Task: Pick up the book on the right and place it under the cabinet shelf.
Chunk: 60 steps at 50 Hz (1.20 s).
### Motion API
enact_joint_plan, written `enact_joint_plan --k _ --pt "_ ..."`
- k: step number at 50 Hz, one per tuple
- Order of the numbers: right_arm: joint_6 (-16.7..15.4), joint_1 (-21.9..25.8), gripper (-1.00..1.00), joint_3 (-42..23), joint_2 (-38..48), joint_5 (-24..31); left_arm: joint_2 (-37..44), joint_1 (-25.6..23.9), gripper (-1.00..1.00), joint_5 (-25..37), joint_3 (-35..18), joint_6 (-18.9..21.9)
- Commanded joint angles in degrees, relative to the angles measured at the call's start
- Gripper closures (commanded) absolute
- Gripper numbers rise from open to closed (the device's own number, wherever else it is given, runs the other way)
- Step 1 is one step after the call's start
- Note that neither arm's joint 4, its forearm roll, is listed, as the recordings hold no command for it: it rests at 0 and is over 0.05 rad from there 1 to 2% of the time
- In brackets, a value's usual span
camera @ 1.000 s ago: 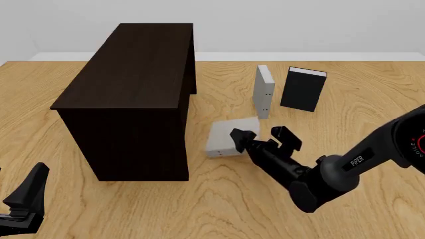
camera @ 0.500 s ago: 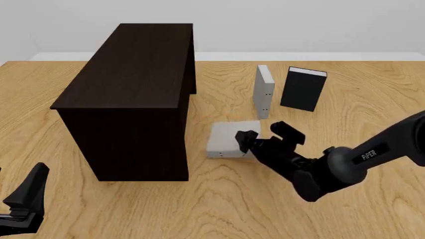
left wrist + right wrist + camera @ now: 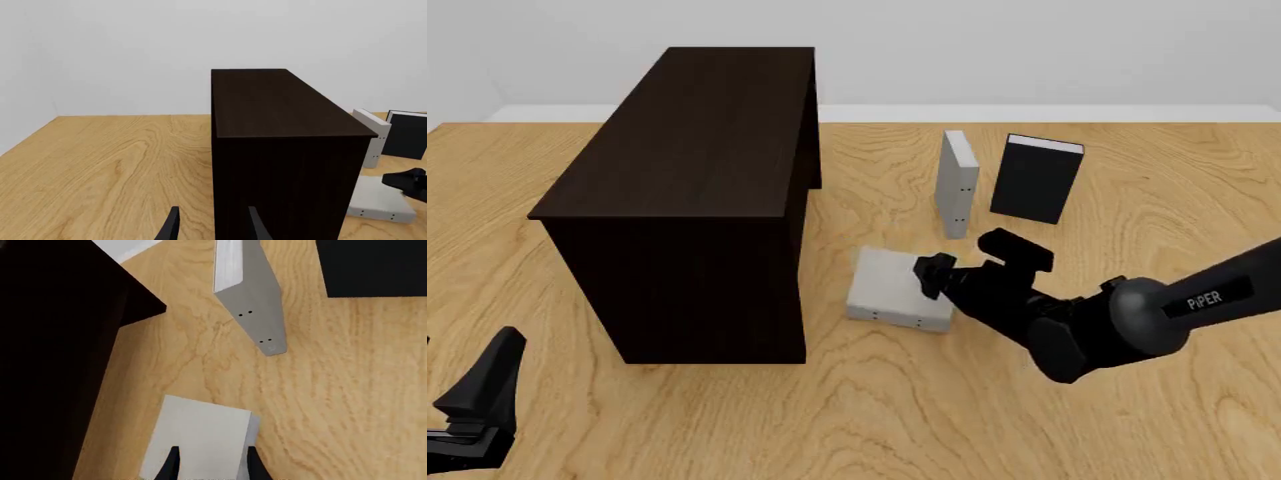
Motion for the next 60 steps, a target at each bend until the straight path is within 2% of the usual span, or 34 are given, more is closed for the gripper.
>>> enact_joint_plan --k 1,8,16,23,27,28,29,37,38,39,44,46,51,58,60 --pt "-3.68 -1.17 -1.00 0.27 -3.27 3.53 0.00 0.00 -1.00 -0.06 0.00 0.01" --pt "-6.49 -2.40 -1.00 0.37 -4.76 6.44 0.02 0.00 -1.00 0.04 0.00 -0.01" --pt "-14.58 -5.72 -1.00 -1.35 -9.02 14.08 0.01 0.00 -1.00 0.03 0.03 -0.01" --pt "-18.19 -6.09 -1.00 -0.83 -12.78 18.00 -0.06 0.01 -1.00 -0.10 0.02 0.00" --pt "-19.19 -5.85 -1.00 -0.25 -14.28 19.06 -0.04 0.01 -1.00 -0.09 -0.01 0.00" --pt "-20.74 -6.87 -1.00 -1.52 -12.88 21.26 -0.04 0.01 -1.00 -0.10 0.00 0.00" --pt "-19.68 -6.04 -1.00 -0.41 -13.91 19.88 -0.03 0.01 -1.00 -0.08 -0.02 0.00" --pt "-23.30 -7.96 -1.00 -0.97 -14.34 21.90 1.35 0.27 -1.00 0.02 0.07 -0.17" --pt "-22.61 -7.44 -1.00 -0.47 -14.93 21.51 0.24 -0.07 -1.00 0.40 0.03 -0.12" --pt "-23.62 -7.99 -1.00 -0.77 -15.09 22.15 -0.07 -0.01 -1.00 0.28 0.00 -0.06" --pt "-23.94 -8.60 -1.00 -1.01 -14.50 22.22 -0.11 -0.09 -1.00 0.28 -0.06 -0.06" --pt "-25.06 -9.05 -1.00 -1.22 -14.25 22.54 -0.11 -0.10 -1.00 0.26 -0.02 -0.05" --pt "-24.80 -8.87 -1.00 -0.82 -13.90 22.06 -0.11 -0.10 -1.00 0.27 -0.02 -0.06" --pt "-26.87 -10.36 -1.00 -0.77 -12.60 21.52 -0.10 -0.11 -1.00 0.24 0.01 -0.06" --pt "-26.54 -10.46 -1.00 -0.65 -12.46 21.27 -0.10 -0.10 -1.00 0.26 0.00 -0.06"
